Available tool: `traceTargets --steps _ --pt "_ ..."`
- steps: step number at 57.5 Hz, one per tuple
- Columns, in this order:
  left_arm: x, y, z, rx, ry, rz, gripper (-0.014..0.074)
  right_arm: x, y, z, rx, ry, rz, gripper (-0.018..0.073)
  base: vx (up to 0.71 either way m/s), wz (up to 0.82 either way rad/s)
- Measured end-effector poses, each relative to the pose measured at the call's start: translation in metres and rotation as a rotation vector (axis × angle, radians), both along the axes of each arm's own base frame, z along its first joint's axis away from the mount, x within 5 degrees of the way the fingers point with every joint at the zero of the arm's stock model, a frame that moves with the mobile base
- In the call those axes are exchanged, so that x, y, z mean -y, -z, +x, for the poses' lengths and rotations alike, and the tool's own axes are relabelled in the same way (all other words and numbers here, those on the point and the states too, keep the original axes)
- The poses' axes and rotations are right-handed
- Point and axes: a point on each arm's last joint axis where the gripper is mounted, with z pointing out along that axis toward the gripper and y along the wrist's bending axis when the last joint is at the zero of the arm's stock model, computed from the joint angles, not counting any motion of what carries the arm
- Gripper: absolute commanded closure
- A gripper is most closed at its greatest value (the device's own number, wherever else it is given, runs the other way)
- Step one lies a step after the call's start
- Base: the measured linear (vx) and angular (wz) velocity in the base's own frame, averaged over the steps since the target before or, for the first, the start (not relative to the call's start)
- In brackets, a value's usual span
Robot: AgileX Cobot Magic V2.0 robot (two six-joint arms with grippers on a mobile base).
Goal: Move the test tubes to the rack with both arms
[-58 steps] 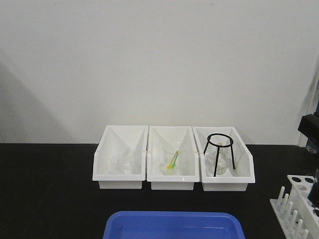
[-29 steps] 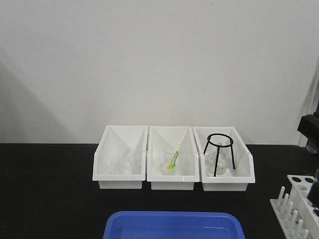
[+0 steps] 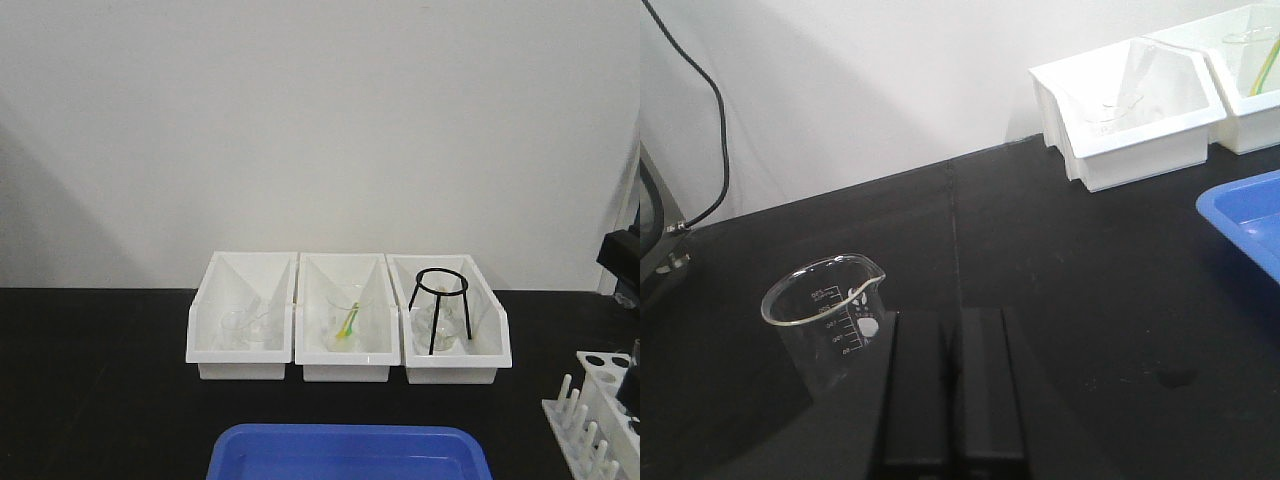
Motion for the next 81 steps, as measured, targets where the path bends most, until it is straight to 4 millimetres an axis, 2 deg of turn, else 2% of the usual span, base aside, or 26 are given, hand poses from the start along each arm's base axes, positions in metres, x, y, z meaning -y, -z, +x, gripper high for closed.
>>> traceTargets --steps 19,36,46,54,67,81 --pt "0.0 0.0 0.0 0.0 0.0 0.0 0.0617 -0.004 0.002 0.006 -0.015 -0.026 0.015 0.0566 0.0 0.0" --pt "0.0 0.0 0.0 0.0 0.0 0.0 0.0617 -0.01 0.024 0.037 -0.143 0.023 0.015 0.0566 0.0 0.0" --pt "0.0 0.0 0.0 0.0 0.0 0.0 0.0617 -0.009 0.038 0.041 -0.195 0.046 -0.044 0.0566 0.0 0.0" --pt "0.0 0.0 0.0 0.0 0.0 0.0 0.0617 -0.004 0.072 0.027 -0.223 0.055 -0.086 0.0566 0.0 0.0" --pt "0.0 0.0 0.0 0.0 0.0 0.0 0.0617 0.02 0.133 -0.017 -0.21 0.127 -0.017 0.0566 0.0 0.0" --pt "0.0 0.0 0.0 0.0 0.0 0.0 0.0617 0.042 0.166 -0.056 -0.197 0.238 -0.019 0.0566 0.0 0.0"
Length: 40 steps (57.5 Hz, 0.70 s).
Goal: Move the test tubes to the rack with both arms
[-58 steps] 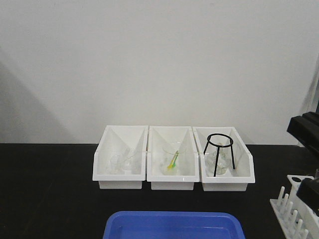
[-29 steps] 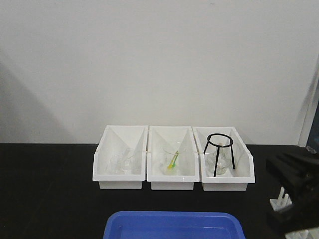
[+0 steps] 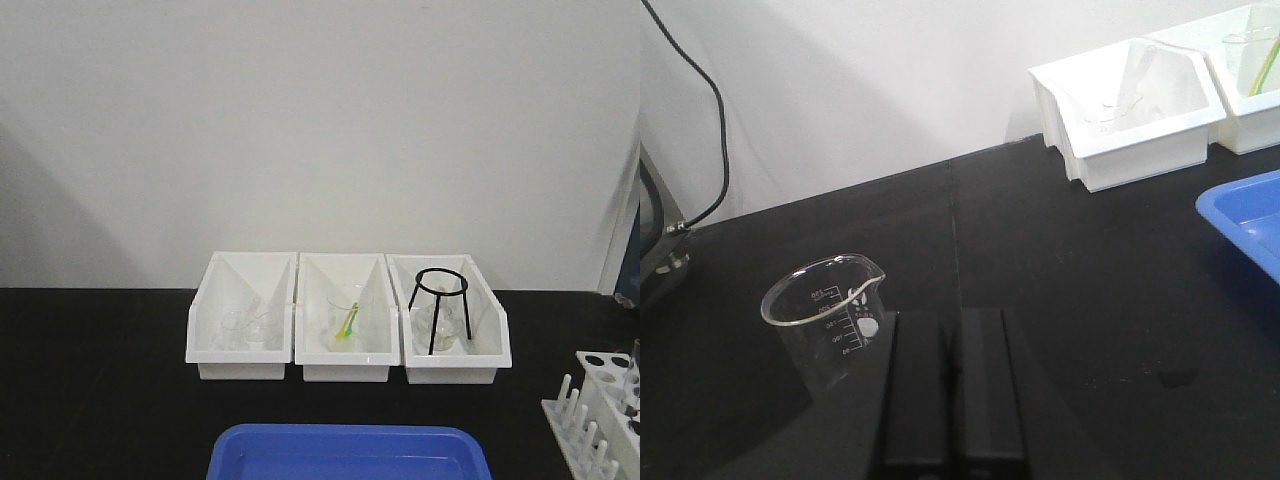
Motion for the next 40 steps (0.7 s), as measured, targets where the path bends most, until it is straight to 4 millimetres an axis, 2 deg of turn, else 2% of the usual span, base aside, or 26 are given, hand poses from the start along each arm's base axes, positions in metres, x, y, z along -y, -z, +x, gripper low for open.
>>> traceTargets --steps 8,21,40 --pt "0.0 0.0 0.0 0.0 0.0 0.0 0.0617 0.007 0.015 -0.019 0.013 0.055 -0.012 0.0566 0.0 0.0" --pt "0.0 0.0 0.0 0.0 0.0 0.0 0.0617 0.015 0.037 -0.033 0.035 0.182 0.018 0.0566 0.0 0.0" --pt "0.0 0.0 0.0 -0.003 0.0 0.0 0.0617 0.015 0.038 -0.034 0.055 0.194 0.029 0.0566 0.0 0.0"
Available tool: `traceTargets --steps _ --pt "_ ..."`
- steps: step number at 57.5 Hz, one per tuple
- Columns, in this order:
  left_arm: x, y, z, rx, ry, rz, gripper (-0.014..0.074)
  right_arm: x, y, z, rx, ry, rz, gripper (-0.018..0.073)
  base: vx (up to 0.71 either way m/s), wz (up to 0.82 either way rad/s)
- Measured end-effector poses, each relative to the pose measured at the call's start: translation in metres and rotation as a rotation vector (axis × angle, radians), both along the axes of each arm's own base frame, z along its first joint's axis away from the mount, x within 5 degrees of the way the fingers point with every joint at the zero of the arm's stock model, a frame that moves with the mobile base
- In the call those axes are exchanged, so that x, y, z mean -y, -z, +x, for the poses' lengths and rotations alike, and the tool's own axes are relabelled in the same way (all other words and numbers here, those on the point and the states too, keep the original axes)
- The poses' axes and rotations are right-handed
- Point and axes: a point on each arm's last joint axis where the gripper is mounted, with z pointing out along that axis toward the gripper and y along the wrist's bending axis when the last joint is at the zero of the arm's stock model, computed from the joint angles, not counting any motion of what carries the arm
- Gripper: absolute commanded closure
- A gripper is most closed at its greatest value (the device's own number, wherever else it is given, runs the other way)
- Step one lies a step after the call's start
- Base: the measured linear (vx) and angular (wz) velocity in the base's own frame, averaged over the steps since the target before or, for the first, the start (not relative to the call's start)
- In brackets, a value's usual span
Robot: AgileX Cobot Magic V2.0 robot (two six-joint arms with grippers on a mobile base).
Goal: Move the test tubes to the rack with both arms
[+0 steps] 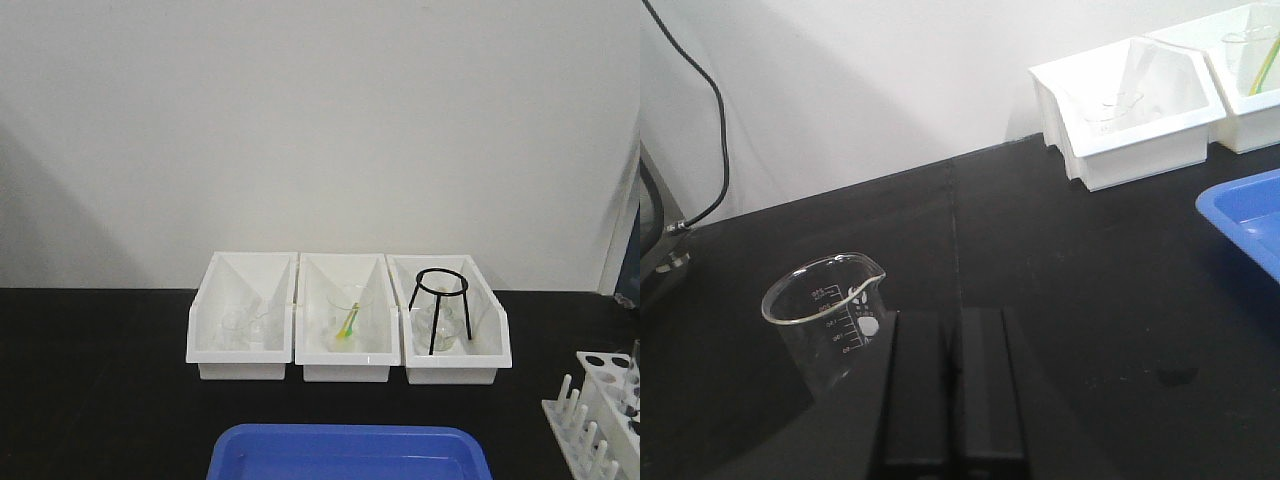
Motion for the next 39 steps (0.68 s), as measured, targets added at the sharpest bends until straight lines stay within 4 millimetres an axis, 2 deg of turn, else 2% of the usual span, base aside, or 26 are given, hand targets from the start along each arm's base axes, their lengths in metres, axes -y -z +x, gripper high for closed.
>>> traceTargets --steps 39 --pt "0.0 0.0 0.0 0.0 0.0 0.0 0.0617 0.0001 0.0 0.0 0.0 0.001 0.0 0.0566 0.0 0.0"
